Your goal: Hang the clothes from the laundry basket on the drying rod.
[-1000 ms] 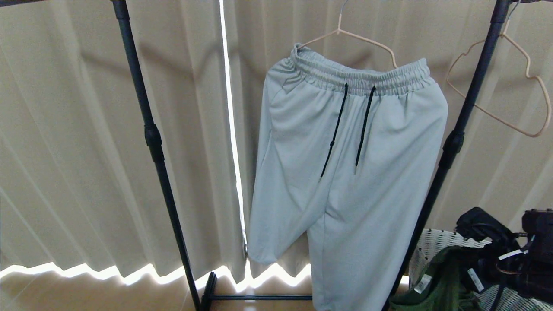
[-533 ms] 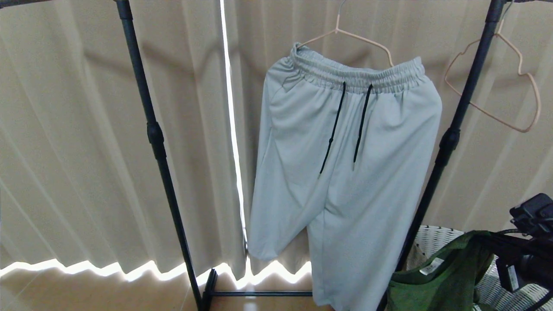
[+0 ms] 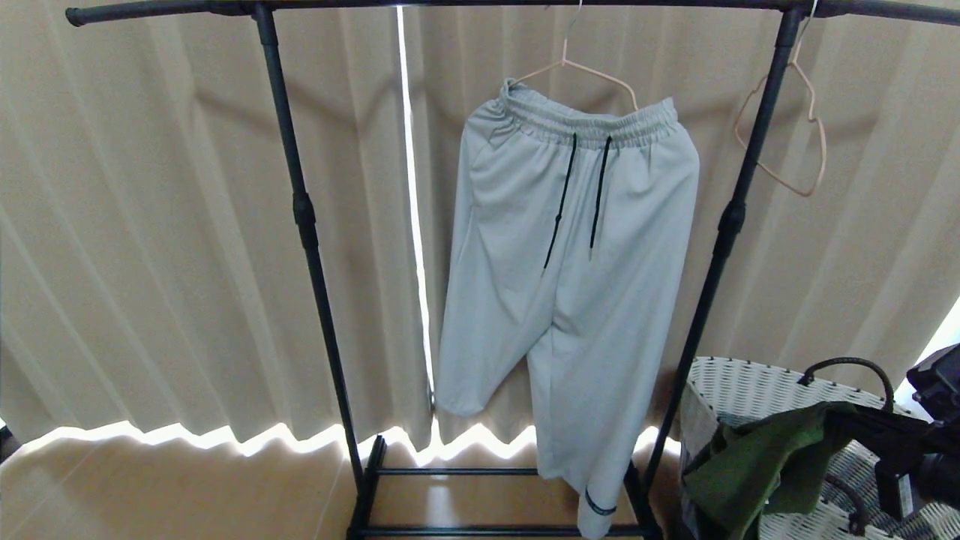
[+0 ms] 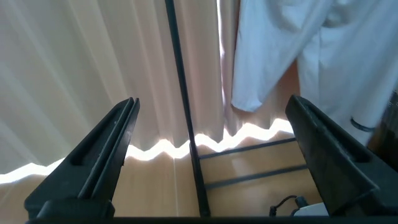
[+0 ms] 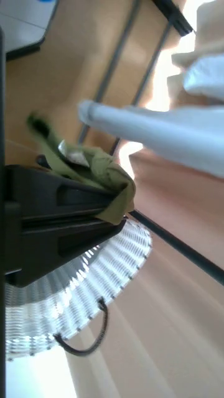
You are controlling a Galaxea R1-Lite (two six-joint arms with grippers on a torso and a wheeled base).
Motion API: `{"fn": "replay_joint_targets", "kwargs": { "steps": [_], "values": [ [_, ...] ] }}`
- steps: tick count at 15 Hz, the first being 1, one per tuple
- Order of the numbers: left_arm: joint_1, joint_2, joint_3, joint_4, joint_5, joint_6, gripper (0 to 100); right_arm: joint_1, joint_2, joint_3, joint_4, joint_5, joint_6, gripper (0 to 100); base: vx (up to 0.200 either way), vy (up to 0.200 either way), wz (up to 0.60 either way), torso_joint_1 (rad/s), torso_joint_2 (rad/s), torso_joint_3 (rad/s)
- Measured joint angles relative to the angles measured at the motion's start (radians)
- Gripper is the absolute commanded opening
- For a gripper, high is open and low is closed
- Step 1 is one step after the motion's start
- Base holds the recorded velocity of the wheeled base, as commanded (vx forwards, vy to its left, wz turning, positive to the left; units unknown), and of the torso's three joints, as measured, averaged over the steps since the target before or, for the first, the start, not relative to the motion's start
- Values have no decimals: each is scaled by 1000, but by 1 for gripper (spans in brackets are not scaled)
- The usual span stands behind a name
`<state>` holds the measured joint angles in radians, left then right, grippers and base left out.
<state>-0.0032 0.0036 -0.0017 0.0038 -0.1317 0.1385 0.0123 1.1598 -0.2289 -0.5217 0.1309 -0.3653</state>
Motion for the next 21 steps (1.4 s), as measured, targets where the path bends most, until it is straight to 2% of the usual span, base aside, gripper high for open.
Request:
{"fn": "replay_joint_targets", "kwargs": {
  "steps": [3,6,8,10,13,16,19,21],
  "values": [
    [0,0,0,-1,-11,13,100,44,0,-16,0,2,0,0,0,0,0,0,0,0],
    [0,0,0,-4,-71,43,100,119,11,-69,-1,2,1,0,0,0,0,0,0,0],
    [-1,2,-22,-2,-143,49,100,163,21,-114,-3,2,10,0,0,0,0,0,0,0],
    [-6,28,-83,-3,-199,49,100,213,34,-165,-4,2,51,0,0,0,0,0,0,0],
    [-24,196,-190,-29,-230,47,100,299,56,-239,-6,2,147,0,0,0,0,0,0,0],
    [-107,451,-281,-178,-243,31,100,335,79,-284,-16,3,167,0,0,0,0,0,0,0],
    [-265,730,-353,-368,-239,15,100,342,95,-319,-17,20,194,0,0,0,0,0,0,0],
    [-400,904,-384,-487,-199,0,100,351,100,-340,-17,24,226,0,0,0,0,0,0,0]
  ]
}}
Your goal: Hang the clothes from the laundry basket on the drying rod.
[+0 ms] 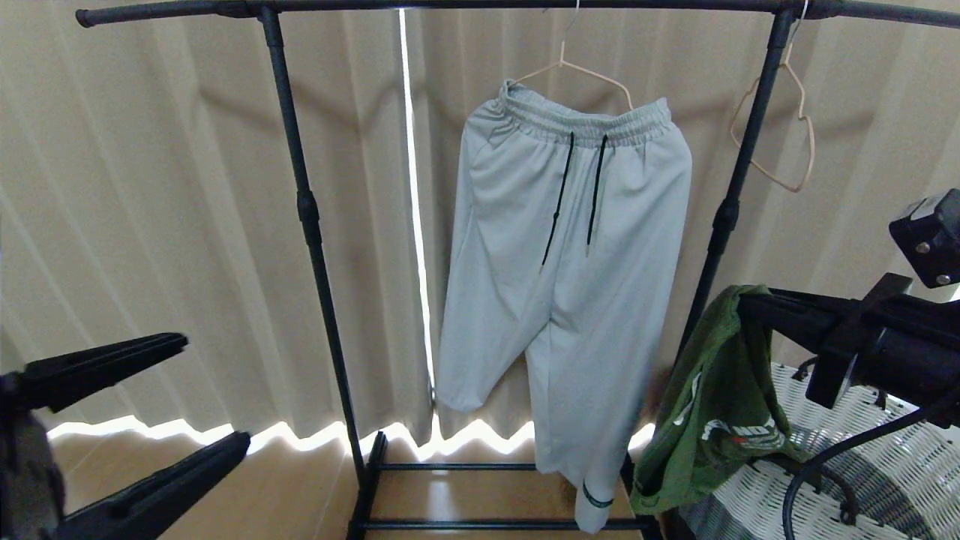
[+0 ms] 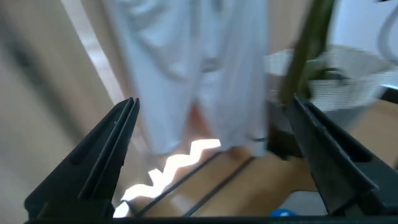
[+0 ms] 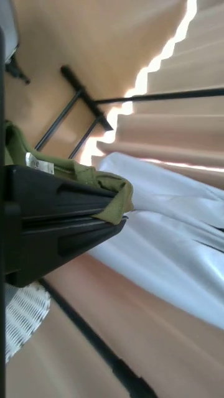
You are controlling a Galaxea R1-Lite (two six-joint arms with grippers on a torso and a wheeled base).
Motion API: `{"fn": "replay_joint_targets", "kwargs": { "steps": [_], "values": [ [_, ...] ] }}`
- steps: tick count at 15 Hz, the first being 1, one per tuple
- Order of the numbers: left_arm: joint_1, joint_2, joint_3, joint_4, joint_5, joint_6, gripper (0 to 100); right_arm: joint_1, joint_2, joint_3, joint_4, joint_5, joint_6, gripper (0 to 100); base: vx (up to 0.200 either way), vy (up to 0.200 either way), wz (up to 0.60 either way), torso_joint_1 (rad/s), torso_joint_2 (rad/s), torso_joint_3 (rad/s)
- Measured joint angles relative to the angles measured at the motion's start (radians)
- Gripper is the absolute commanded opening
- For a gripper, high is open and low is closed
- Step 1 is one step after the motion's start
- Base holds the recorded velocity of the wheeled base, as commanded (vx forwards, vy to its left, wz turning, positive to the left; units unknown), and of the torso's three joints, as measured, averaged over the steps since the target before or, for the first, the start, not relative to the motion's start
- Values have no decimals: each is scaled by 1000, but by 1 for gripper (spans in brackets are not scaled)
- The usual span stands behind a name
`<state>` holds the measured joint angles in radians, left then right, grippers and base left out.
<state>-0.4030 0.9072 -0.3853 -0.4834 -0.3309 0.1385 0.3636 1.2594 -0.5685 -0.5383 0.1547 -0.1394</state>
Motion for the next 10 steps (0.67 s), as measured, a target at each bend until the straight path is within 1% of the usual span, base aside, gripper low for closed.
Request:
{"fn": "replay_joint_targets", "kwargs": {
  "steps": [1,2,4,5,7,8,10],
  "values": [
    [-74,84,-11,-60,37,-17,100,7,1,-10,0,0,15,0,0,0,0,0,0,0],
    [-160,174,-18,-131,81,-50,100,13,1,-15,-1,0,21,0,0,0,0,0,0,0],
    [-312,343,-24,-281,159,-133,100,27,3,-20,-11,0,49,0,0,0,0,0,0,0],
    [-368,425,-28,-353,199,-165,100,40,3,-24,-20,0,66,0,0,0,0,0,0,0],
    [-462,591,-46,-482,273,-202,100,49,2,-31,-20,1,73,0,0,0,0,0,0,0],
    [-504,675,-64,-528,300,-216,100,51,2,-34,-20,4,74,0,0,0,0,0,0,0],
    [-564,810,-126,-570,329,-228,100,54,2,-42,-20,25,76,0,0,0,0,0,0,0]
  ]
}}
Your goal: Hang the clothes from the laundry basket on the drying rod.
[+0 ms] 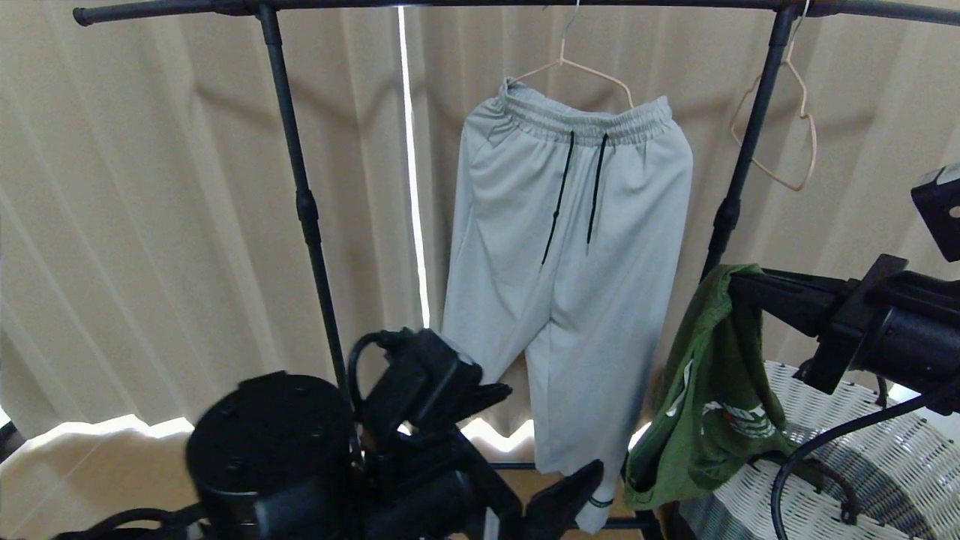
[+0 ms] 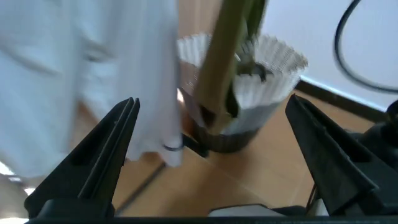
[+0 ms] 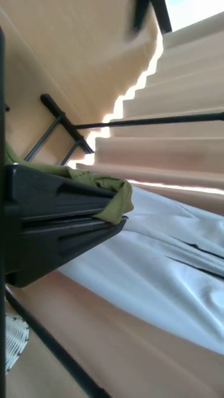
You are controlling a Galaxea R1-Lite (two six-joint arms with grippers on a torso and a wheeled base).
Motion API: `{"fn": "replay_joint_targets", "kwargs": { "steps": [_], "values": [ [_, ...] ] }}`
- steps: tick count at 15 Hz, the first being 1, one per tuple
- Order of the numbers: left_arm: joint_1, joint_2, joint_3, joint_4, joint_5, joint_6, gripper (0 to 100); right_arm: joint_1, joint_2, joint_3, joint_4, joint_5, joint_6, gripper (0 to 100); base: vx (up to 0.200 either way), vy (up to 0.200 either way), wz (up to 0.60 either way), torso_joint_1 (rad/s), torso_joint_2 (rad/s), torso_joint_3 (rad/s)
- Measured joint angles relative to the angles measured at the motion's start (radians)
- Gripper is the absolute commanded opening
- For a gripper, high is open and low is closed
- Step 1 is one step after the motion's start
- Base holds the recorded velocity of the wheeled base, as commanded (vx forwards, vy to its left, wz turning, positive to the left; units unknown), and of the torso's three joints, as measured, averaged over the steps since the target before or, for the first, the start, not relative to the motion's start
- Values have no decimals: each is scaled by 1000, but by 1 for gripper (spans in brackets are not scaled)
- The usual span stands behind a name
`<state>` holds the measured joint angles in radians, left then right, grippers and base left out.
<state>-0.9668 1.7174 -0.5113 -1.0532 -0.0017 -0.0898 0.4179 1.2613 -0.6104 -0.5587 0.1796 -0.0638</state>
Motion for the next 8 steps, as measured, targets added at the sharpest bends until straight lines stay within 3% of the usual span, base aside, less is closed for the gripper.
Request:
{"fn": "replay_joint_targets", "kwargs": {
  "steps": [4,8],
  "values": [
    [-54,186,-141,-17,17,-8,100,15,-9,-6,0,4,0,0,0,0,0,0,0,0],
    [-61,300,-233,-18,90,-35,100,17,-36,-5,0,15,19,0,0,0,0,0,0,0]
  ]
}}
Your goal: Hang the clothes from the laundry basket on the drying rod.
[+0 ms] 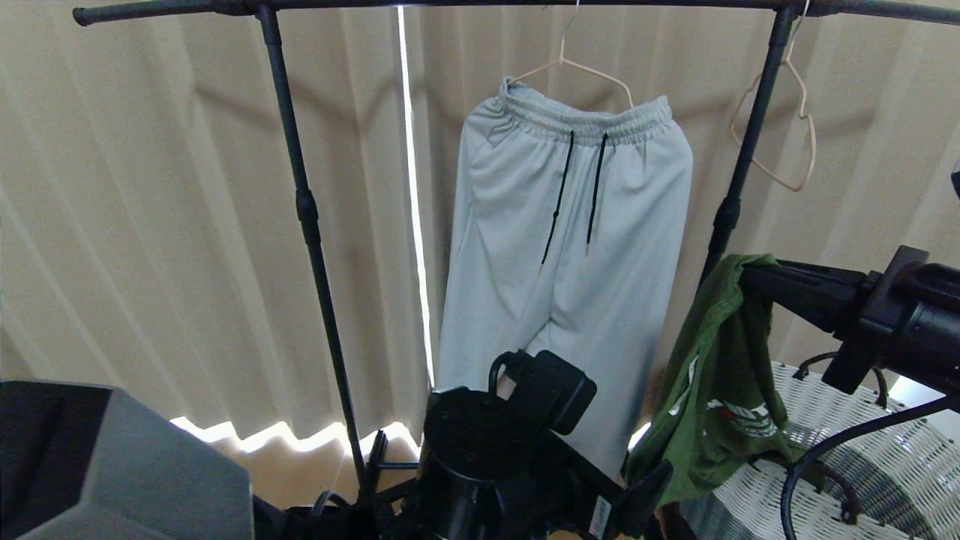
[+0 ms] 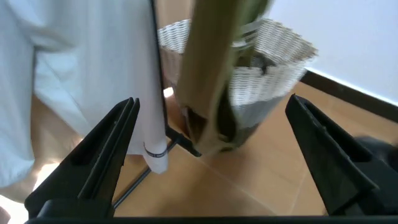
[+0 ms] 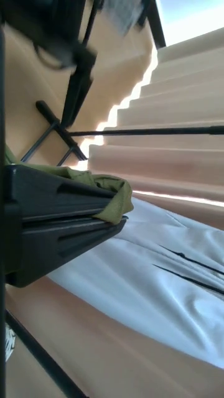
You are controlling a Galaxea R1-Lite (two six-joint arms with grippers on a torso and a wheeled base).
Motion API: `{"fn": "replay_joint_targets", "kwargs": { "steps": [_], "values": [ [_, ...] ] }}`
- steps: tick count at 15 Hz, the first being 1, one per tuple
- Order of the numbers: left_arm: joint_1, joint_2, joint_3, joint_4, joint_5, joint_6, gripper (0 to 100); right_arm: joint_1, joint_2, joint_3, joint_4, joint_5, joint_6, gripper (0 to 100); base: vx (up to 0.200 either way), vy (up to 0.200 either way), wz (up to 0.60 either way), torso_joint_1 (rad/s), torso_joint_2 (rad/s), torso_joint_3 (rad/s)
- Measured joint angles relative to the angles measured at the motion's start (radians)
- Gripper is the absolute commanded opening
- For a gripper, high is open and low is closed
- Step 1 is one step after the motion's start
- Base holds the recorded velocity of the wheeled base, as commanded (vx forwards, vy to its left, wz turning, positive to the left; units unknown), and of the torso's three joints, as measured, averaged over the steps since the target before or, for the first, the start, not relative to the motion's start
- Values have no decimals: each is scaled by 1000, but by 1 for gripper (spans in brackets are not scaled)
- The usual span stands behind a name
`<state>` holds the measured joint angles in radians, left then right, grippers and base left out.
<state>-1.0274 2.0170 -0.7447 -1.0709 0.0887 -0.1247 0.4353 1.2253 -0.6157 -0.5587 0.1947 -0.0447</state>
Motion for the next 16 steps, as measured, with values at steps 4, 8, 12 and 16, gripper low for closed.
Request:
{"fn": "replay_joint_targets", "kwargs": {
  "steps": [4,8,12,16],
  "values": [
    [4,76,-66,0,8,-7,100,0,-20,1,0,26,15,0,0,0,0,0,0,0],
    [37,123,-91,0,10,-7,100,0,-30,-3,0,26,16,0,0,0,0,0,0,0],
    [54,145,-82,0,12,-4,100,0,-33,-12,0,27,17,0,0,0,0,0,0,0],
    [54,150,-71,2,11,1,0,27,-35,-20,1,26,21,0,0,0,0,0,0,0]
  ]
}}
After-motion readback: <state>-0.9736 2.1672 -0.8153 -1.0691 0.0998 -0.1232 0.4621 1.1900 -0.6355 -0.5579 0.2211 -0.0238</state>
